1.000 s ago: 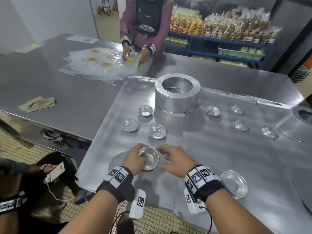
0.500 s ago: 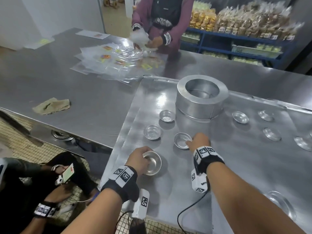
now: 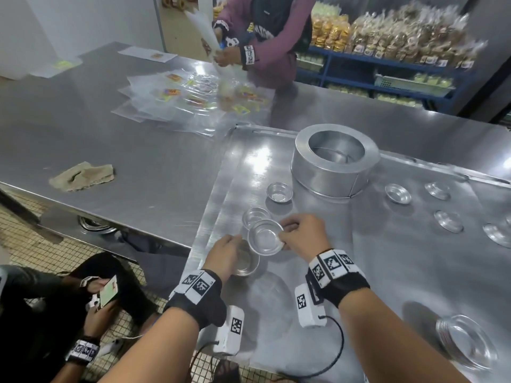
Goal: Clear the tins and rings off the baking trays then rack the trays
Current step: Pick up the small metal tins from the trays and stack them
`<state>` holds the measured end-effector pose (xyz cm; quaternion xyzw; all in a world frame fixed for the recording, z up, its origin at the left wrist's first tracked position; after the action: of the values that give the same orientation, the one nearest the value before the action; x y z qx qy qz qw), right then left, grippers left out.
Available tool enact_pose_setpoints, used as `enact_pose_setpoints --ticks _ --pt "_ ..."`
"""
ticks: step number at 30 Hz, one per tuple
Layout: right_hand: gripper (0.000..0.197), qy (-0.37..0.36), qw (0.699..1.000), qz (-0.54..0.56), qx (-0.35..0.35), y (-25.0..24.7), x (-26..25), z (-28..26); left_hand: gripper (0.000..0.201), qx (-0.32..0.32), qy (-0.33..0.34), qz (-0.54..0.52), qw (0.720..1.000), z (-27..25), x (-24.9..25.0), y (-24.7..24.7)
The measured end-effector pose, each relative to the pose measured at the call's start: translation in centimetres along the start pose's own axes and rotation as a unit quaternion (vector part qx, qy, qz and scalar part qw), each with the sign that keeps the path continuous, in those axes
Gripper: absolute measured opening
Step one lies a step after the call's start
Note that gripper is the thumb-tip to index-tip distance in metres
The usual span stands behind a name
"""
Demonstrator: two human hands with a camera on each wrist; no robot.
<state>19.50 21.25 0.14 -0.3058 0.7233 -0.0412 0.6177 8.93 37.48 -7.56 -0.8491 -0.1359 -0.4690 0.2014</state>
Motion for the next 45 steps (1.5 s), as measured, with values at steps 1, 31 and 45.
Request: enact_pose_setpoints --ticks 1,31,45 --pt "0.022 -0.013 1.000 -0.011 -0.011 0.6 -0.4 -0.4 0.058 -0.003 -0.009 -0.014 1.000 0.1 0.0 0.0" --pt "0.028 0.053 0.963 -0.264 0.013 5.5 0.7 7.0 0.029 0.015 0.036 0.122 0.992 0.0 -0.8 -5.1" --pt "0.021 -0.031 0.998 -0.017 -0.049 6.8 -2.4 4.1 0.063 0.069 -0.042 0.025 0.996 -0.2 -0.3 -5.6"
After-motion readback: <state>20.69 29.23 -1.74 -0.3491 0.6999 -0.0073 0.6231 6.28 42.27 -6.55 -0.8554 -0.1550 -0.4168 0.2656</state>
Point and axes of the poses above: each hand's wrist, its own z-axis towards the middle knuckle, its own y-axis out of the palm, x = y × z, the point moved 3 cm from there along z, towards the middle knuckle, and after that the axes turned 5 degrees about z, right-handed, at the moved point
